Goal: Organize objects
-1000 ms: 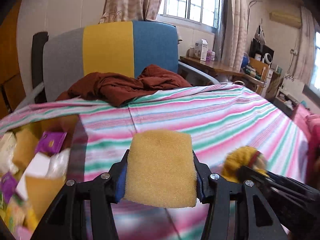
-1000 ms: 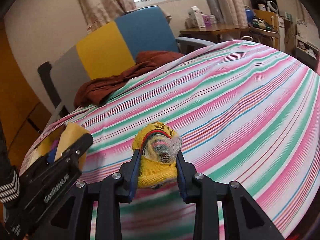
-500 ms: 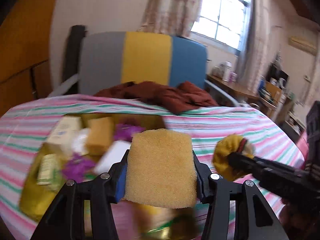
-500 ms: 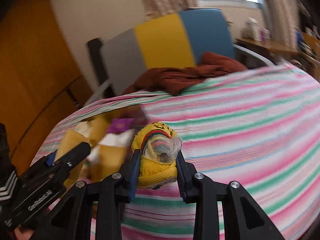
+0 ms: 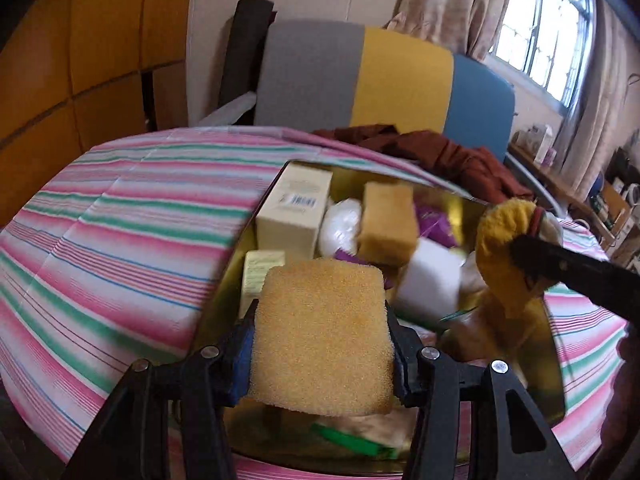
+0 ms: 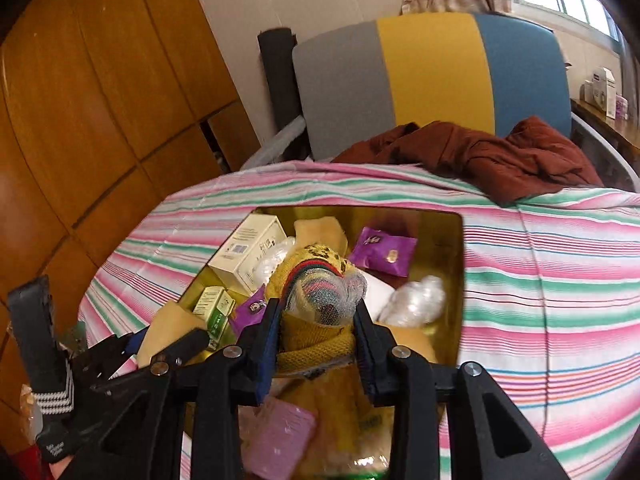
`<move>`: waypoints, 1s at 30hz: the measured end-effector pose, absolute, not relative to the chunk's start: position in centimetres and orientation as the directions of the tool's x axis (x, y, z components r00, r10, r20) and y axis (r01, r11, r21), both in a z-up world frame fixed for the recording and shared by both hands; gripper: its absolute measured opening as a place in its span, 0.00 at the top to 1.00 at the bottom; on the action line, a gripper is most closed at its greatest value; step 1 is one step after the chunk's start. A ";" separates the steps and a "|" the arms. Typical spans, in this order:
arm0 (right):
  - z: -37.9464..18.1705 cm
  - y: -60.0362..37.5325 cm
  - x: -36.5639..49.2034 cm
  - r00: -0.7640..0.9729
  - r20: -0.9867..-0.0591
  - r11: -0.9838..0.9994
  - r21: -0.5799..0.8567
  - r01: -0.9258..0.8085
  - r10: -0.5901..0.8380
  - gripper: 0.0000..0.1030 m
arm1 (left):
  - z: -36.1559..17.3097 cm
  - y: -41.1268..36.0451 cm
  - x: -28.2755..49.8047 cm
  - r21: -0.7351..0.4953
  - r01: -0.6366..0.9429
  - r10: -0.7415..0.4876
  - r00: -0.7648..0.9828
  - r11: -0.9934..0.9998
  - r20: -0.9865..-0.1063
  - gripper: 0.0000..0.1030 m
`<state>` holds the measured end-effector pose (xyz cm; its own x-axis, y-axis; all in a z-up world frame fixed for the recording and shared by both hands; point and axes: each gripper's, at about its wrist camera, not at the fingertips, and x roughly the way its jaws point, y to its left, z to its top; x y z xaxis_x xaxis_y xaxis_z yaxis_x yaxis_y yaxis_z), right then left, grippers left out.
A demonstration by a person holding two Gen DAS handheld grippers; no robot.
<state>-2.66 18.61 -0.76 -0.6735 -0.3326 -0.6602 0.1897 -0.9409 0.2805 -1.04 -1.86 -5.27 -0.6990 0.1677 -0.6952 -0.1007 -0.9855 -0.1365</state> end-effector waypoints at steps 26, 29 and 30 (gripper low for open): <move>-0.4 20.5 -1.8 -0.646 -0.734 -0.967 0.252 0.023 -0.207 0.45 | -1.2 0.4 -0.2 0.035 -0.028 -0.007 -0.680 -0.999 -0.733 0.00; 0.4 20.0 -1.0 -0.645 -0.742 -0.974 0.225 0.018 -0.183 0.41 | -0.4 0.5 0.3 0.042 -0.015 -0.020 -0.688 -0.999 -0.726 0.00; 0.8 19.8 -0.8 -0.645 -0.745 -0.978 0.209 0.019 -0.172 0.40 | 0.0 0.5 0.4 0.048 -0.007 -0.030 -0.692 -0.999 -0.721 0.00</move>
